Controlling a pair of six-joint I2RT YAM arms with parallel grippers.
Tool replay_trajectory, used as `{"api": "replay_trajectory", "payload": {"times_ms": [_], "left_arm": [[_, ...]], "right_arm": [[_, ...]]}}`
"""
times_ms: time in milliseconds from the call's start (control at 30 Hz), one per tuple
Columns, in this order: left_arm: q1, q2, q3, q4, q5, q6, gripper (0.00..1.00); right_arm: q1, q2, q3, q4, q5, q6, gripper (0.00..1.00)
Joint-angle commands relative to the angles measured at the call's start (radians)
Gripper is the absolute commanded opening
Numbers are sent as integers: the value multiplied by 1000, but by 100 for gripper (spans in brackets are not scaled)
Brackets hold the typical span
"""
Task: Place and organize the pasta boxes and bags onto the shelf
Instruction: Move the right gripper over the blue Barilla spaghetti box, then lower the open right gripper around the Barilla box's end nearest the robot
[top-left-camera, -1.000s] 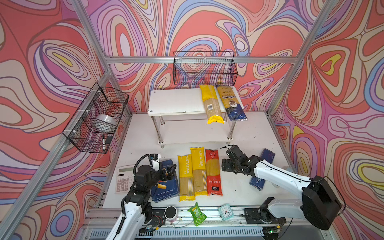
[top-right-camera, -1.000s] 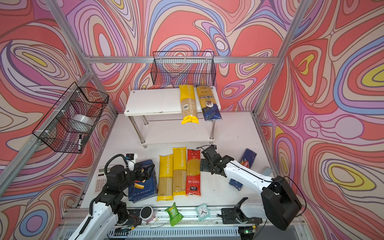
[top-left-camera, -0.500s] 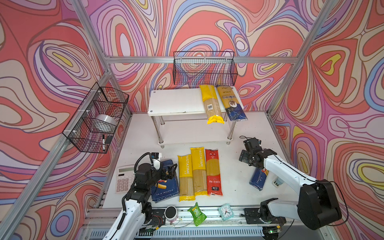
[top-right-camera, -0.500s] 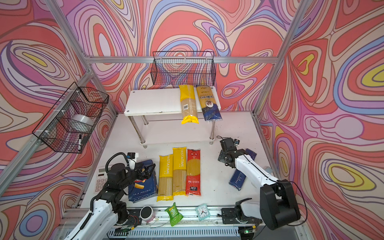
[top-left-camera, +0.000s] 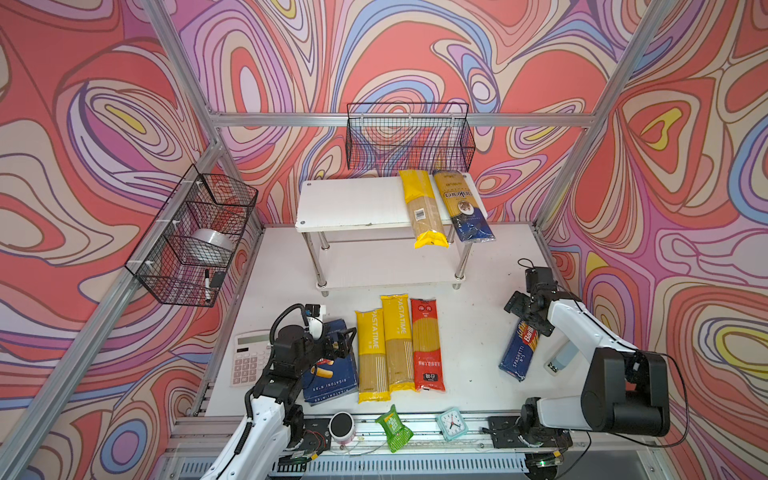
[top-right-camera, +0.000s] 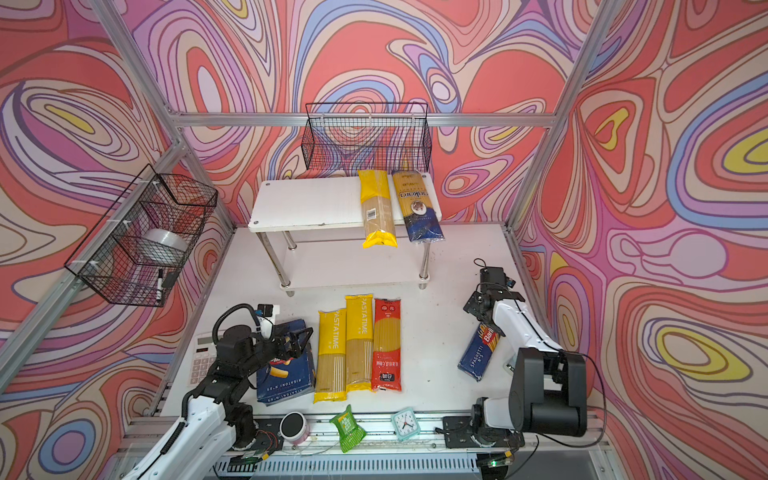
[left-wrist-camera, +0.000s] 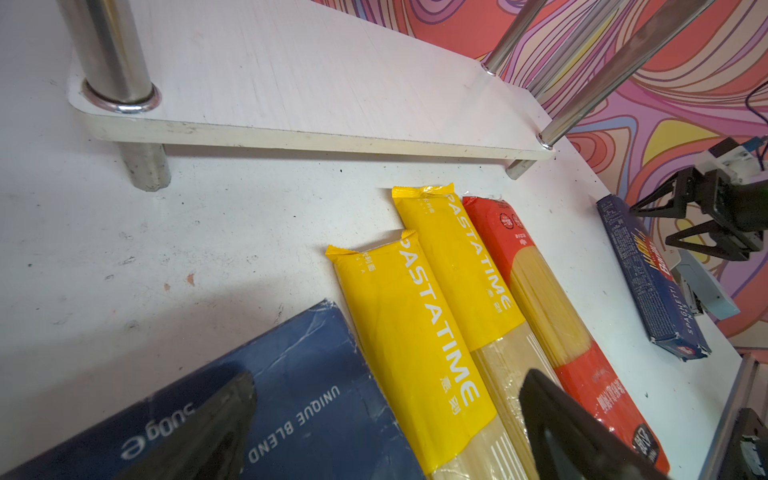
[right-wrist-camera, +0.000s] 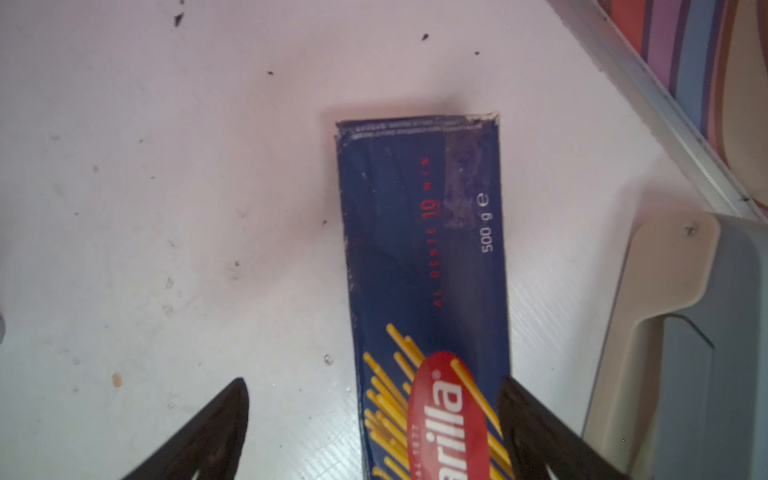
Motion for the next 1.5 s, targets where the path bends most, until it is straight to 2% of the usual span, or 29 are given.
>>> {"api": "replay_trajectory", "payload": {"times_ms": [0,167,367,533,667,800,1000,1233,1300,1400,1467], "left_arm": [[-5,-4,28,4,6,13,100],[-5,-43,18,-2,6,15,100],[-4,-71,9,-8,-1,14,100],[-5,-65,12,-7,-1,13,100],[-4,-60,11,-6,-2,13,100],[-5,-54,14,-3,-1,13,100],[-4,-46,15,-1,3,13,100],[-4,-43,14,-1,5,14,100],[-5,-45,14,-1,4,14,100],[-5,-46,15,-3,2,13,100],[-5,-46,16,-2,1,13,100]], "right_arm": [[-23,20,8,8,-43,-11,96],[-34,5,-20,16,-20,-12,96],[-38,59,-50,80,-124,-7,96],[-38,72,-44,91,-157,-20,96],[-36,79,-56,104,-239,-30,94],[13,69,-78,144,-297,-17,91],[184,80,15,10,-175,-14,91],[192,3,28,-94,-98,-31,92],[191,-19,9,-111,-106,-25,92],[196,-41,-29,-121,-190,-5,93],[221,-53,-54,-112,-219,19,98]]}}
